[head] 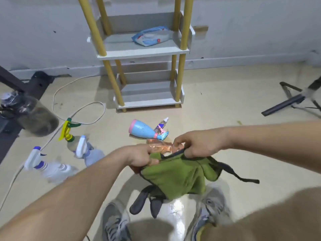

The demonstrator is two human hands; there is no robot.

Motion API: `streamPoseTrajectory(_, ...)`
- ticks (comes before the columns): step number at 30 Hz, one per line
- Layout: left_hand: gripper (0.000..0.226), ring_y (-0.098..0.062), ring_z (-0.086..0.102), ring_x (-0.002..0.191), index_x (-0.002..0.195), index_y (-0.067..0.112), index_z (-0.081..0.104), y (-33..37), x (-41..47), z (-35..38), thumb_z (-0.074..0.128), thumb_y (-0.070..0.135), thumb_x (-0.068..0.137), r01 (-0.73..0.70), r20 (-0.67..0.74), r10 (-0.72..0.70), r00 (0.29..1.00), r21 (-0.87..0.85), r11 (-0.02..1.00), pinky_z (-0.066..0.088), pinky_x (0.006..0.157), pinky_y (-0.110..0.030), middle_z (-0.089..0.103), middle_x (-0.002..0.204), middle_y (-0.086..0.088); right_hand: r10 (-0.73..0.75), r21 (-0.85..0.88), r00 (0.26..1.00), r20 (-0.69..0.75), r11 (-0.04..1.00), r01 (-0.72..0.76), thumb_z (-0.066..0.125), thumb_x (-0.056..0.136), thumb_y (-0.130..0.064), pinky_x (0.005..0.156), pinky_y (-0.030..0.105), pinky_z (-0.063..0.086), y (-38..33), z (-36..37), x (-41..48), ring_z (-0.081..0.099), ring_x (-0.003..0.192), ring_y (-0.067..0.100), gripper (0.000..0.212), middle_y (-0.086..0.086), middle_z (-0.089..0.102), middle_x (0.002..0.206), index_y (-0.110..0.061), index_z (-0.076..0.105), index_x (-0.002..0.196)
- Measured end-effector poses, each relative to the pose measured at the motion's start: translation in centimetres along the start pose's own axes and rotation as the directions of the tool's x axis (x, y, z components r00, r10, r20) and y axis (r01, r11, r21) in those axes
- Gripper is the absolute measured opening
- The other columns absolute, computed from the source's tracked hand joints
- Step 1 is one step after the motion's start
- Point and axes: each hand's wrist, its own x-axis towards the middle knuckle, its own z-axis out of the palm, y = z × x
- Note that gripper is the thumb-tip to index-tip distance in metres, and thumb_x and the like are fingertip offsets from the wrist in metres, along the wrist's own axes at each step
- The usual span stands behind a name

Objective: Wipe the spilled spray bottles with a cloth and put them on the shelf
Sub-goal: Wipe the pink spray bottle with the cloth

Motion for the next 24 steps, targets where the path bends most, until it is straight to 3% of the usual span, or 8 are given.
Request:
streamPoseTrajectory(4, 0.027, -0.018, 0.061, 0.082, 0.120, 0.022, 0.064, -4.0, 6.1, 1.0, 0.063, 0.029, 0.094, -0.065, -0.173, 0.063, 0.983, -0.003, 0.998, 0.050, 0.073, -0.026, 0.064, 0.093, 0.001, 0.002, 0.266, 0.994, -0.108, 0.963, 0.027, 0.049, 0.079, -0.015, 0.087, 0.036, 0.055, 5.8, 3.6, 6.3, 0.066, 0.097, 0.025, 0.040, 0.002, 0.069, 0.112, -0.034, 0.068, 0.109)
streamPoseTrajectory(7, 0.009, -0.014, 0.060, 0.085, 0.086, 0.032, 0.062, -5.1, 10.6, 1.2, 0.070, 0.030, 0.086, -0.110, -0.337, 0.131, 0.932, 0.081, 0.991, 0.044, 0.068, -0.020, 0.062, 0.083, 0.013, 0.130, 0.511, 0.954, -0.272, 0.859, 0.028, 0.043, 0.086, 0.009, 0.072, 0.011, 0.048, 10.5, 5.9, 9.5, 0.063, 0.080, -0.003, 0.045, -0.011, 0.069, 0.101, -0.019, 0.072, 0.106)
streamPoseTrajectory(9, 0.014, -0.008, 0.064, 0.088, 0.085, 0.031, 0.060, -5.3, 13.7, 1.0, 0.072, 0.040, 0.082, -0.146, -0.399, 0.166, 0.902, 0.081, 0.986, 0.052, 0.073, -0.025, 0.063, 0.089, 0.018, 0.273, 0.626, 0.900, -0.339, 0.780, -0.001, 0.041, 0.087, 0.011, 0.062, 0.011, 0.044, 12.8, 7.0, 11.3, 0.061, 0.071, 0.000, 0.044, -0.006, 0.071, 0.090, -0.016, 0.074, 0.098)
streamPoseTrajectory(14, 0.047, -0.019, 0.050, 0.111, 0.119, 0.031, 0.056, -7.1, 19.7, 0.8, 0.059, 0.059, 0.081, -0.017, -0.439, 0.286, 0.852, 0.521, 0.853, 0.050, 0.084, -0.037, 0.055, 0.117, 0.007, 0.448, 0.951, 0.863, -0.235, 0.289, 0.110, 0.045, 0.093, 0.007, 0.054, 0.026, 0.045, 14.5, 8.8, 13.4, 0.062, 0.062, 0.019, 0.033, 0.009, 0.072, 0.077, -0.007, 0.075, 0.097)
streamPoseTrajectory(18, 0.048, -0.023, 0.053, 0.089, 0.096, 0.022, 0.057, -7.4, 19.2, 2.4, 0.062, 0.065, 0.075, 0.087, -0.562, 0.218, 0.798, 0.464, 0.881, 0.044, 0.071, -0.033, 0.057, 0.089, 0.007, 0.320, 0.977, 0.931, -0.177, -0.061, 0.207, 0.044, 0.097, 0.000, 0.071, 0.043, 0.059, 13.5, 9.0, 13.5, 0.066, 0.089, 0.031, 0.034, 0.014, 0.073, 0.104, -0.012, 0.070, 0.117)
streamPoseTrajectory(20, 0.049, -0.019, 0.053, 0.083, 0.085, 0.027, 0.053, -7.2, 18.1, 3.7, 0.058, 0.072, 0.069, 0.140, -0.587, 0.104, 0.803, 0.356, 0.924, 0.042, 0.070, -0.034, 0.056, 0.079, 0.013, 0.279, 0.975, 0.935, -0.220, 0.032, 0.220, 0.043, 0.099, -0.002, 0.074, 0.037, 0.060, 12.1, 9.8, 14.4, 0.071, 0.092, 0.020, 0.038, 0.002, 0.075, 0.107, -0.020, 0.068, 0.120)
streamPoseTrajectory(22, 0.041, -0.019, 0.054, 0.090, 0.094, 0.030, 0.056, -7.7, 17.5, 5.6, 0.059, 0.064, 0.071, 0.090, -0.596, 0.087, 0.798, 0.261, 0.961, 0.046, 0.075, -0.038, 0.058, 0.091, 0.012, 0.202, 0.837, 0.910, -0.363, 0.500, 0.223, 0.044, 0.101, -0.015, 0.102, 0.028, 0.047, 10.5, 11.6, 16.0, 0.061, 0.116, 0.009, 0.038, -0.015, 0.065, 0.125, -0.033, 0.061, 0.130)
streamPoseTrajectory(24, 0.043, -0.018, 0.053, 0.104, 0.116, 0.029, 0.056, -8.3, 17.2, 7.3, 0.065, 0.040, 0.076, -0.015, -0.607, 0.109, 0.787, 0.158, 0.987, 0.048, 0.083, -0.038, 0.059, 0.110, 0.008, -0.016, 0.404, 0.892, -0.452, 0.888, 0.221, 0.034, 0.101, -0.036, 0.112, 0.016, 0.021, 9.5, 14.0, 18.3, 0.040, 0.135, 0.010, 0.044, -0.012, 0.050, 0.143, -0.031, 0.048, 0.143)
